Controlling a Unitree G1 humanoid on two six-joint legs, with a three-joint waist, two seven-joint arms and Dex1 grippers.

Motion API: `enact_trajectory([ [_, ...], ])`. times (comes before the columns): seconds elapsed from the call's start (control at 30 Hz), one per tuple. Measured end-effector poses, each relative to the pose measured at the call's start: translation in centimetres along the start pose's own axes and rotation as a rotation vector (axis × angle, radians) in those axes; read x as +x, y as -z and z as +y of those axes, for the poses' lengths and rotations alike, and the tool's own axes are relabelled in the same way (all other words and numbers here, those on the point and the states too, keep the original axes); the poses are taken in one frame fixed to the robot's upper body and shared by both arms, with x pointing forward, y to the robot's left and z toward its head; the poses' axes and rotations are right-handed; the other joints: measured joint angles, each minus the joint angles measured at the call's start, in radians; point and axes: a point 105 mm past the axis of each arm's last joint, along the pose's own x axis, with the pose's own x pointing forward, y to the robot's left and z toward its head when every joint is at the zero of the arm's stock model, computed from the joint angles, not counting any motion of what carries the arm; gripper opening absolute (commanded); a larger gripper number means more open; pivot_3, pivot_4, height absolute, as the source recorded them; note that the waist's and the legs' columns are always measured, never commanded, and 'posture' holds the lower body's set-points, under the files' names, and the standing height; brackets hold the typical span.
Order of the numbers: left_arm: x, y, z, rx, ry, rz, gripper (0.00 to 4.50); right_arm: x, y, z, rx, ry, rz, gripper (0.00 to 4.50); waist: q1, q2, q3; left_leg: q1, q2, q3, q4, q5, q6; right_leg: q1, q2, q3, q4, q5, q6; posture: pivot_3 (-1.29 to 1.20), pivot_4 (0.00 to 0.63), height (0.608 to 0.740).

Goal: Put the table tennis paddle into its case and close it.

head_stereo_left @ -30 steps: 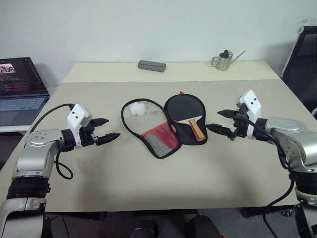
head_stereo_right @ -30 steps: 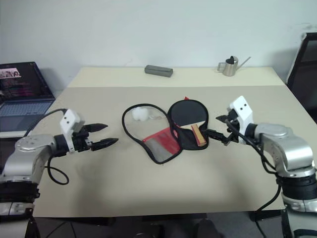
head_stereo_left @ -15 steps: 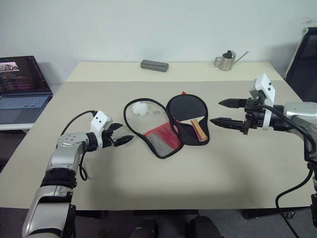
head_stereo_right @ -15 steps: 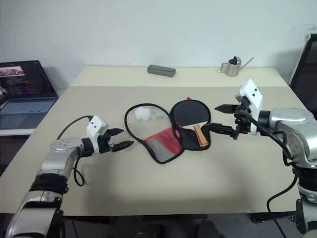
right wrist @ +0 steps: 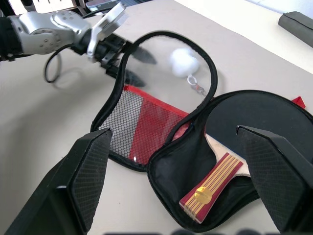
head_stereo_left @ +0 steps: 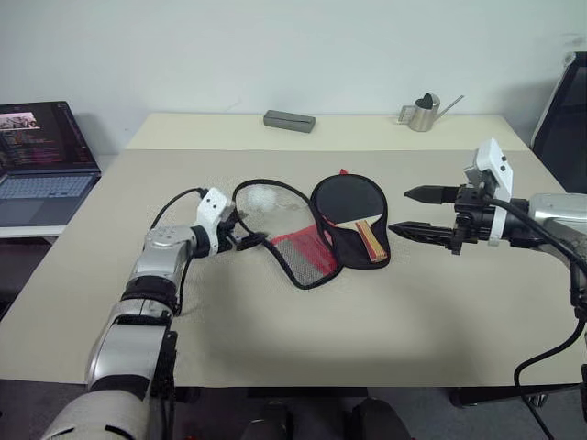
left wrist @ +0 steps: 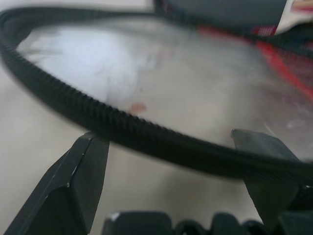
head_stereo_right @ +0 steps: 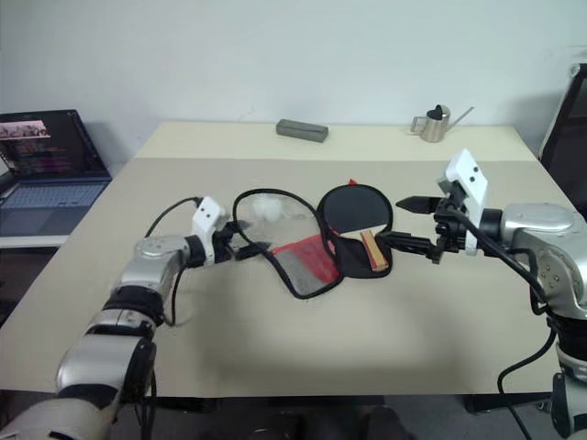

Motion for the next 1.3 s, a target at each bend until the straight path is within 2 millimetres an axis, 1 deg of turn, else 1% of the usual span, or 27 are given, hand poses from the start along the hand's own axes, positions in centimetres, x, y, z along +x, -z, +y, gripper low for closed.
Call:
enact_trajectory([
  [0.1,1.3,-2.8,-0.3,0.052,0.035,-0.056,4.29,-0.4,-0.1,0.2,-0.003,0.017,0.003,4.44,-0.001,0.0,0.0,-0.003,0.0,0.0,0.004,-0.001,0.001,0.0,0.0,-0.001,0.0,0.0,0.001,0.0,0.15,0.74],
  [0.17,2.2,-4.5,-0.9,0.077,0.071,-0.091,4.29,-0.8,0.0,0.4,0.006,0.027,0.002,4.44,0.0,0.0,0.0,-0.004,-0.001,0.0,0.006,-0.001,0.002,0.0,0.0,-0.001,0.0,0.001,0.002,0.0,0.15,0.74],
  [0.2,2.6,-5.1,-1.2,0.086,0.085,-0.105,4.29,-0.8,0.0,0.4,0.005,0.03,0.004,4.44,-0.001,0.0,0.0,-0.004,-0.001,0.0,0.006,-0.001,0.002,0.0,0.0,0.0,0.0,0.001,0.003,0.0,0.15,0.74],
  [0.27,4.2,-6.5,-2.8,0.096,0.146,-0.135,4.29,-1.3,0.0,0.5,0.01,0.051,0.005,4.44,0.001,0.0,0.0,-0.005,-0.001,0.0,0.007,-0.001,0.002,0.0,-0.001,-0.001,0.0,0.002,0.004,0.0,0.15,0.74],
  [0.4,7.0,-8.4,-5.8,0.111,0.225,-0.167,4.29,-1.6,-0.1,0.8,0.011,0.067,0.004,4.44,0.001,-0.001,0.001,-0.005,-0.001,0.001,0.008,-0.001,0.002,0.0,-0.001,0.0,0.0,0.002,0.004,0.0,0.15,0.74],
  [0.5,8.4,-9.1,-7.1,0.118,0.228,-0.177,4.29,-1.9,-0.2,0.7,0.016,0.086,0.001,4.44,-0.004,-0.001,0.001,-0.005,-0.001,0.001,0.007,-0.001,0.002,0.0,0.0,0.0,0.0,0.002,0.004,0.0,0.15,0.74],
  [0.67,10.6,-9.4,-8.8,0.091,0.185,-0.177,4.29,-2.6,-0.2,0.8,0.018,0.112,0.01,4.44,0.0,-0.002,0.001,-0.005,-0.001,0.001,0.008,-0.001,0.002,0.0,-0.001,0.0,0.0,0.002,0.005,0.0,0.15,0.74],
  [0.77,11.2,-9.6,-9.2,0.085,0.151,-0.18,4.29,-2.5,-0.1,0.9,0.027,0.117,0.008,4.44,-0.002,-0.002,0.001,-0.005,-0.001,0.001,0.008,-0.001,0.002,0.0,-0.001,0.0,0.0,0.002,0.005,0.0,0.15,0.74],
  [0.9,11.1,-9.7,-8.9,0.104,0.132,-0.188,4.29,-2.1,0.0,0.8,0.047,0.129,-0.014,4.44,-0.002,-0.002,0.001,-0.005,-0.001,0.001,0.008,-0.001,0.002,0.0,0.0,0.0,0.0,0.002,0.005,0.0,0.15,0.74],
  [1.07,9.6,-9.4,-7.7,0.127,0.159,-0.221,4.29,-0.6,0.7,0.9,0.098,0.13,-0.039,4.44,-0.003,-0.002,0.001,-0.005,-0.001,0.0,0.008,-0.001,0.002,-0.001,0.0,0.0,0.0,0.002,0.005,0.0,0.15,0.74],
  [1.17,7.4,-8.8,-6.5,0.119,0.202,-0.267,4.29,1.0,1.8,0.4,0.17,0.147,-0.051,4.44,-0.007,-0.002,0.001,-0.004,-0.001,0.0,0.007,-0.001,0.002,-0.001,0.0,0.001,0.001,0.003,0.004,0.0,0.15,0.74],
  [1.2,6.3,-8.4,-6.1,0.124,0.22,-0.284,4.29,1.7,2.1,0.0,0.198,0.162,-0.061,4.44,-0.012,-0.002,0.001,-0.003,0.0,0.0,0.007,0.0,0.001,-0.001,0.0,0.002,0.001,0.003,0.004,0.0,0.15,0.74],
  [1.3,3.9,-7.0,-5.4,0.12,0.251,-0.284,4.29,2.9,3.3,-0.9,0.281,0.19,-0.062,4.44,-0.014,-0.002,0.001,-0.004,0.0,0.0,0.007,0.0,0.0,-0.001,0.0,0.002,0.001,0.003,0.004,0.0,0.15,0.74],
])
